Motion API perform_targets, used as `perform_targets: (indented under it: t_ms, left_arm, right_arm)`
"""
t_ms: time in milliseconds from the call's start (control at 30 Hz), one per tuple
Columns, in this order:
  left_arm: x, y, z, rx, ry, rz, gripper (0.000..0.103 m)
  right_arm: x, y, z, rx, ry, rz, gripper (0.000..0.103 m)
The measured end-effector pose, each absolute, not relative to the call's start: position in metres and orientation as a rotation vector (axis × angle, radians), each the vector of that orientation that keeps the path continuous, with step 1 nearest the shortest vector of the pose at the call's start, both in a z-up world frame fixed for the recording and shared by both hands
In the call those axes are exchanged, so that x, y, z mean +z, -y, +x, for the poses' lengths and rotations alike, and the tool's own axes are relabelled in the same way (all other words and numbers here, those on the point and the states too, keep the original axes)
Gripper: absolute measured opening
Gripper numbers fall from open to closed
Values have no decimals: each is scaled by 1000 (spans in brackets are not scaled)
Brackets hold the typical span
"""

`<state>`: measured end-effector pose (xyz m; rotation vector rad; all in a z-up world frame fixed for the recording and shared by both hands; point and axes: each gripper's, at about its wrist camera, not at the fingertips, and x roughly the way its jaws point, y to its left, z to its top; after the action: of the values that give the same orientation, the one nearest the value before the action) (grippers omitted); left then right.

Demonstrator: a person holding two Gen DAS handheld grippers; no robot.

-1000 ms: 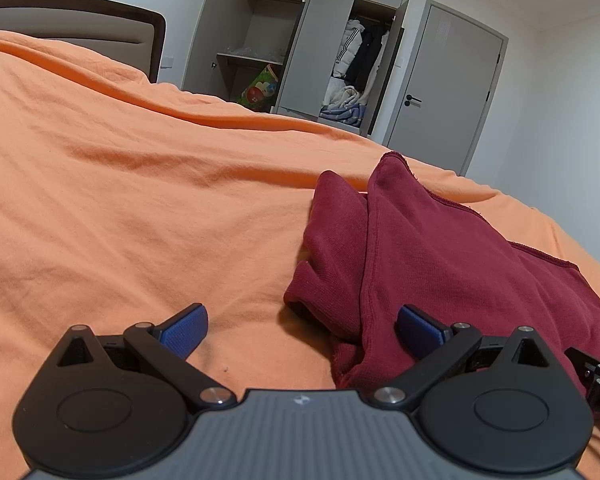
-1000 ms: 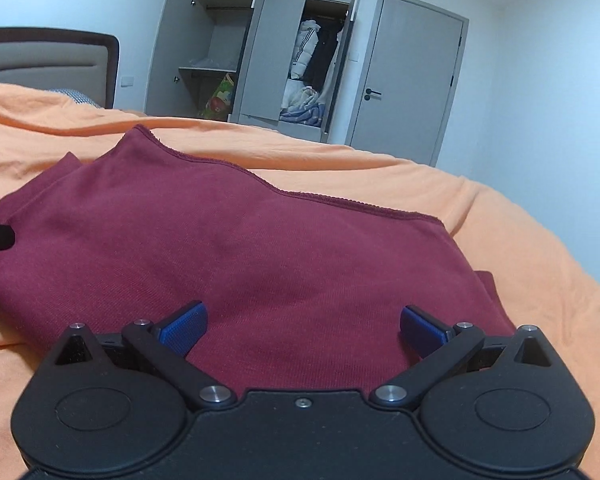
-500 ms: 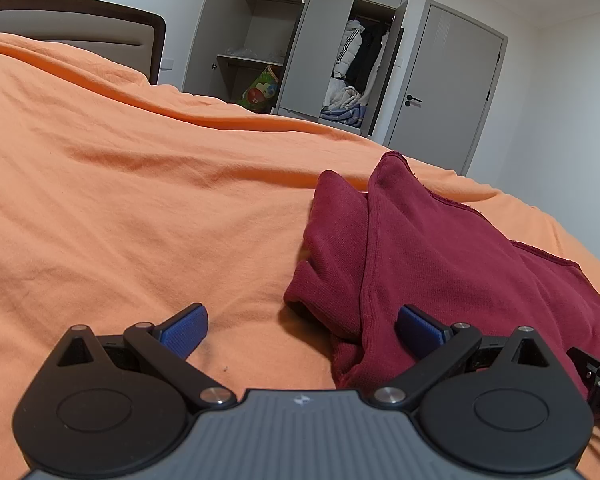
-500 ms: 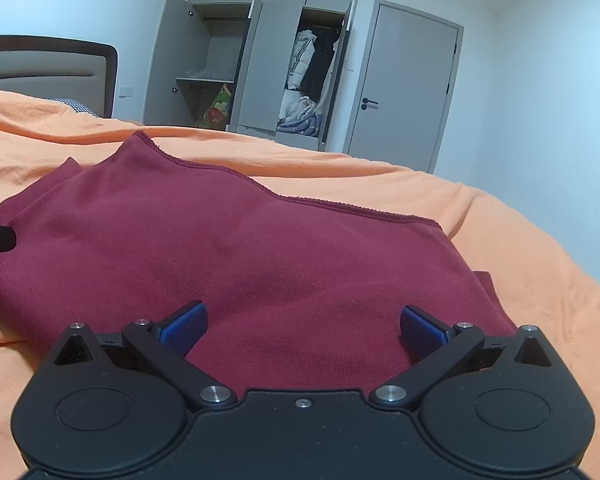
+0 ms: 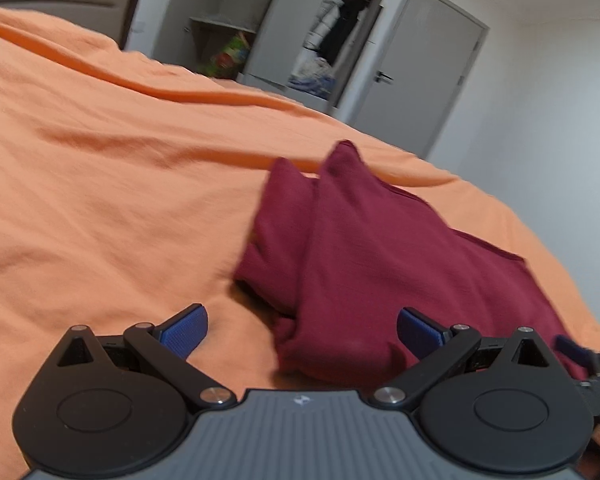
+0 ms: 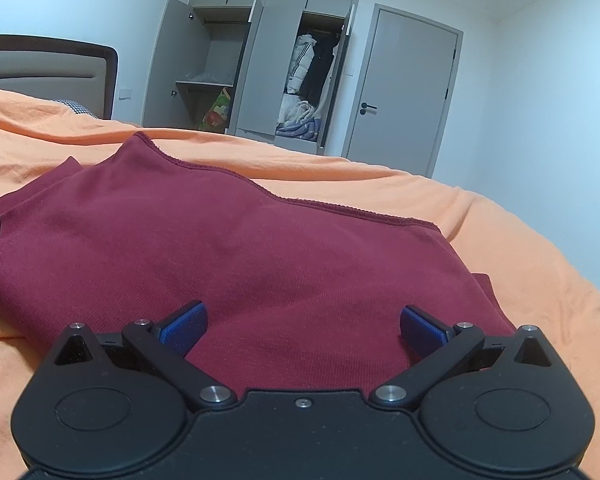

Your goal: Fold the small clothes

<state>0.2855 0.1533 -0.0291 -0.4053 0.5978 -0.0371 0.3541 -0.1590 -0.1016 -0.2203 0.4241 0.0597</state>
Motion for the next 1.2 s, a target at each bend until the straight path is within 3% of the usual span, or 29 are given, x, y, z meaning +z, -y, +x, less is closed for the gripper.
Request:
perform_targets:
  t_ms: [100, 267, 367, 533, 633, 1200]
  left_arm:
    - [-33, -158, 298, 10, -617, -473, 100]
    - [-34, -161, 331, 71, -638, -472, 87]
    - [-32, -156, 345, 31, -664, -387, 73]
    - [-29, -159, 349, -30, -687, -424, 37]
    - [-28, -163, 349, -38, -690, -476, 22]
    - [83, -72, 358, -263, -473, -338, 16]
  right_arm:
    - [-102, 160, 354, 65, -428, -209, 102]
    - [-101, 162, 354, 66, -427, -207, 102]
    - [-101, 162, 355, 68, -429, -202, 102]
    - [-100, 163, 354, 70, -428, -198, 102]
    - [-100, 163, 354, 71, -427, -195, 103]
    - [-63, 189, 341, 51, -421, -223, 102]
